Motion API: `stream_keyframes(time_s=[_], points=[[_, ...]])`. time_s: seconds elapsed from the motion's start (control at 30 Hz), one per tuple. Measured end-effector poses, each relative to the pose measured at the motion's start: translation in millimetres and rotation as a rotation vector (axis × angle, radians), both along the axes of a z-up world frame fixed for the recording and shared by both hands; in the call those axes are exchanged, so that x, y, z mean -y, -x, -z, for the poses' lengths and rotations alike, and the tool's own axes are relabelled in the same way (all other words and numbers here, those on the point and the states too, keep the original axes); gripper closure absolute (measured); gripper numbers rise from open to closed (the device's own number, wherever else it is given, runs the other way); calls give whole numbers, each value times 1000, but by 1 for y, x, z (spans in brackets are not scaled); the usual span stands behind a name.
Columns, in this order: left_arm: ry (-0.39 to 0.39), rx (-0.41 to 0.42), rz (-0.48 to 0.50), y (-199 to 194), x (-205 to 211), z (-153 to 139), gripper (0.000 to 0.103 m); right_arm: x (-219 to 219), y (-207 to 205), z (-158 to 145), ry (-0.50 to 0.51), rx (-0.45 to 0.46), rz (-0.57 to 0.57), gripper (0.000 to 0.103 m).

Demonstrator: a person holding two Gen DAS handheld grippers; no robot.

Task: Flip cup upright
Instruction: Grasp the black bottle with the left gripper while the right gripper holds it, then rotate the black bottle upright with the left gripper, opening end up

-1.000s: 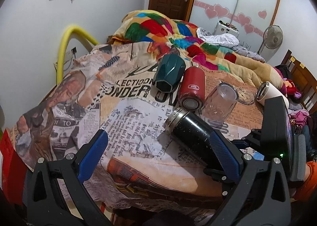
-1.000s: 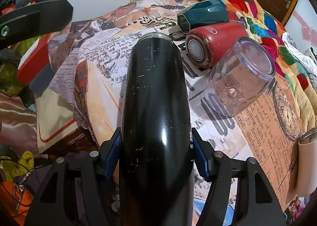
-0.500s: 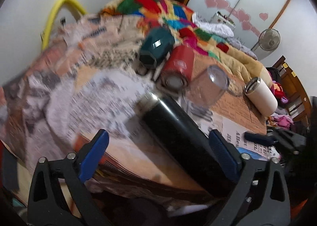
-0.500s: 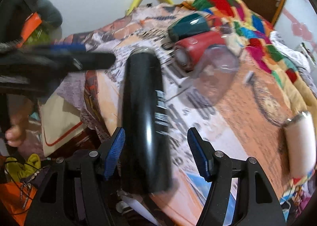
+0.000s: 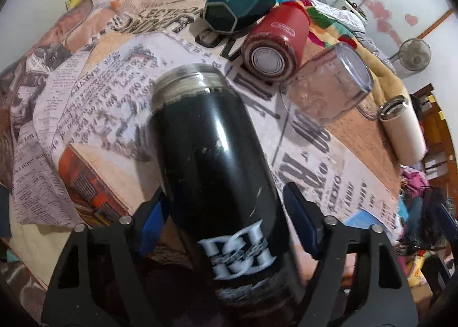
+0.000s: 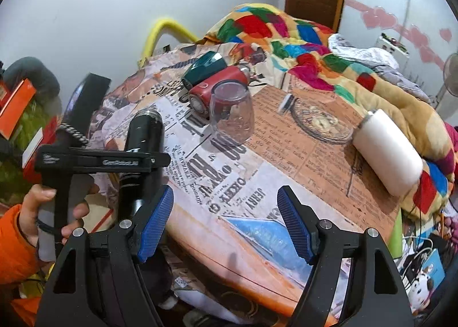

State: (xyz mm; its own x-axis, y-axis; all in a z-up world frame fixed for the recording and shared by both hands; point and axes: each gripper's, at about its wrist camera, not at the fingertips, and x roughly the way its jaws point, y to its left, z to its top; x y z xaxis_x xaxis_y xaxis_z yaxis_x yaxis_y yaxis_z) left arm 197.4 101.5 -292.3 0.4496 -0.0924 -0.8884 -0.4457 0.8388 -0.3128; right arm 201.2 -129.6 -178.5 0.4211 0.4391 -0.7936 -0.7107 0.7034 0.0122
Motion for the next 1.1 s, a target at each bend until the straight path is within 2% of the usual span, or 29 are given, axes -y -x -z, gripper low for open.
stream_keyframes(time_s=[0.1, 0.27, 0.63, 0.87, 1.1], points=[[-36, -8, 29, -8, 6, 0, 38, 5, 4, -1, -18, 6, 10, 31], [-137, 12, 98, -11, 19, -14, 39, 8, 10, -4, -49, 8, 20, 31], [-341, 233, 190, 28, 54, -101, 39, 16, 14, -18, -80, 55, 57, 31], [-364, 353, 207, 20, 57, -144, 39, 22, 11, -28, -90, 88, 87, 31], [-393, 384, 232, -12, 65, -156, 39, 28, 3, -35, -99, 110, 125, 31]])
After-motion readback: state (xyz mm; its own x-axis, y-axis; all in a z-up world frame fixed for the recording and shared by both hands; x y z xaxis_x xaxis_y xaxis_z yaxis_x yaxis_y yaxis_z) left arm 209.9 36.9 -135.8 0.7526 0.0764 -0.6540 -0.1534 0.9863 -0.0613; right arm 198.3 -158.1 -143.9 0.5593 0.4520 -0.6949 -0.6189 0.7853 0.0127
